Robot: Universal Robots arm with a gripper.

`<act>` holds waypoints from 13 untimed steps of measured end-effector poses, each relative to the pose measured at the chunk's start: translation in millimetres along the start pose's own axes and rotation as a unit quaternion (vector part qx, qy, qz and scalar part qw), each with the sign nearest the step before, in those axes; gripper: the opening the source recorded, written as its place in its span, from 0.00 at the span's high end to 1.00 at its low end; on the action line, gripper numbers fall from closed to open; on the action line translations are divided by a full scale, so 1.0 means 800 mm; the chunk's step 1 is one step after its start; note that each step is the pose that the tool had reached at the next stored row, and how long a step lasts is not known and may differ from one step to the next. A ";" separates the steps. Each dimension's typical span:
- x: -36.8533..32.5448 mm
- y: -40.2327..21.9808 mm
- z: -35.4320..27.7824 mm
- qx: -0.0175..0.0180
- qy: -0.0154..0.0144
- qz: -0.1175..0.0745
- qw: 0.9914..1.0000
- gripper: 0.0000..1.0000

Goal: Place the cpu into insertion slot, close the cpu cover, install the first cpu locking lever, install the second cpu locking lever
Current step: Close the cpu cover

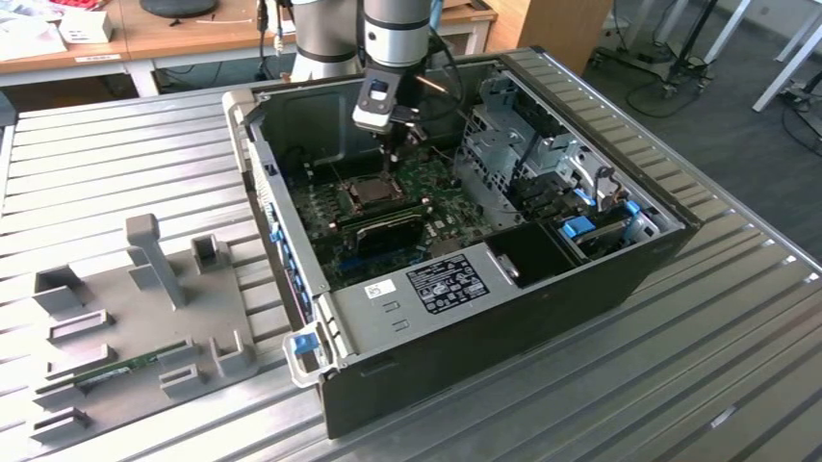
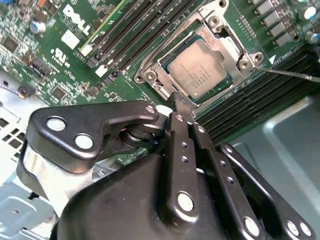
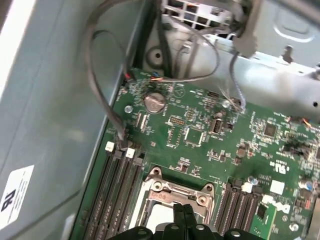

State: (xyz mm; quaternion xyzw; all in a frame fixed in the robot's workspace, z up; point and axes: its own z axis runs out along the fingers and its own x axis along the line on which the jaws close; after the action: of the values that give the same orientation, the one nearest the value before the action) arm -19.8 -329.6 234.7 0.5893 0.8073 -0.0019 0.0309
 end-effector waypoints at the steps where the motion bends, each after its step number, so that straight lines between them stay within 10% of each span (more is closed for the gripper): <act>1: 0.0000 -0.0002 0.0000 0.000 0.000 -0.007 1.000 0.89; 13: 0.0007 -0.0023 0.0000 -0.002 -0.003 -0.073 0.997 0.89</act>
State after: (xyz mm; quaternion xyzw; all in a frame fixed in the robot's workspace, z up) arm -21.8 -329.6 234.6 0.5290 0.8480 -0.0041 0.0341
